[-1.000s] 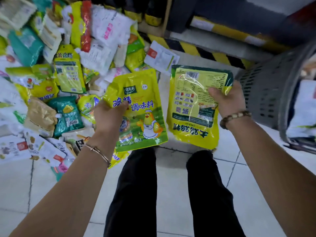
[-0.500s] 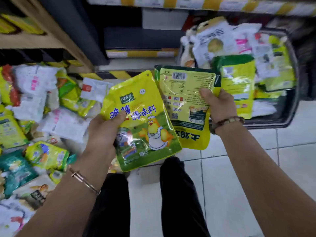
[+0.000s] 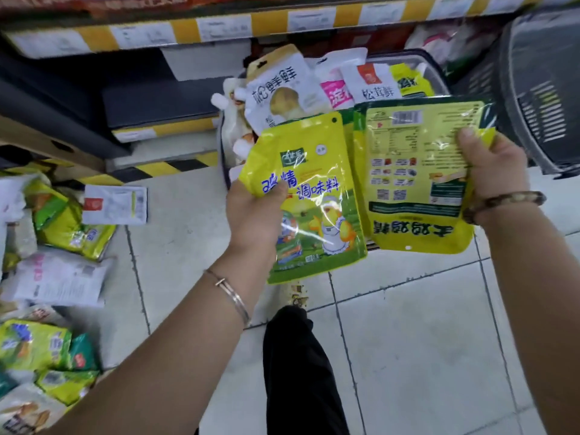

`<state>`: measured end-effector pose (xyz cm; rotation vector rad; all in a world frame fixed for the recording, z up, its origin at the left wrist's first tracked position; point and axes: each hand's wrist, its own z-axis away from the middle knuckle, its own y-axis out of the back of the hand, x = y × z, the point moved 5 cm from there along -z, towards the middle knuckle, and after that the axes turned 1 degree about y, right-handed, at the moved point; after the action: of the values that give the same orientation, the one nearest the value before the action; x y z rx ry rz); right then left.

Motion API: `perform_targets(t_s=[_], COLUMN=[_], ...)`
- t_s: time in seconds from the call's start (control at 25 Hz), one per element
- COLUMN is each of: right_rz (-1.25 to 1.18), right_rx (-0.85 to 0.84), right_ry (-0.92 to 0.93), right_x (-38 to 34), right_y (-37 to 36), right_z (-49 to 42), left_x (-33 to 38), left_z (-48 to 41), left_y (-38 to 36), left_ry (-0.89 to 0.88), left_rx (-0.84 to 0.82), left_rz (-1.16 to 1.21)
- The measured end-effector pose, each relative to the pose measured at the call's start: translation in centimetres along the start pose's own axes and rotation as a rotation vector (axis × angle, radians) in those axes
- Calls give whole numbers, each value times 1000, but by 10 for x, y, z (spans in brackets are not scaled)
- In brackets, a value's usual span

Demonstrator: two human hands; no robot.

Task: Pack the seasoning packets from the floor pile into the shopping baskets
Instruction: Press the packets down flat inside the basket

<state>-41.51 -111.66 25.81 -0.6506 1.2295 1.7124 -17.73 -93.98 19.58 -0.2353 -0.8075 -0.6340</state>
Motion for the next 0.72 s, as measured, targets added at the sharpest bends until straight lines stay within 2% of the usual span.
perform_targets(t_s=[0.12, 0.24, 0.4, 0.56, 0.72], right_rz=[80, 145, 111, 291, 464], right_rx=[37, -21, -75, 61, 132], right_ry=[22, 25, -31, -8, -85], right_x=[-3, 6, 31, 61, 79], right_y=[22, 25, 13, -2, -10], right_z=[-37, -76, -117, -140, -145], left_x=[6, 10, 10, 4, 0], left_z=[-16, -30, -40, -45, -40], left_y=[-47, -76, -96, -99, -98], left_ry=[-83, -165, -213, -220, -188], left_rx=[18, 44, 76, 93, 119], left_rz=[-76, -187, -295, -301, -295])
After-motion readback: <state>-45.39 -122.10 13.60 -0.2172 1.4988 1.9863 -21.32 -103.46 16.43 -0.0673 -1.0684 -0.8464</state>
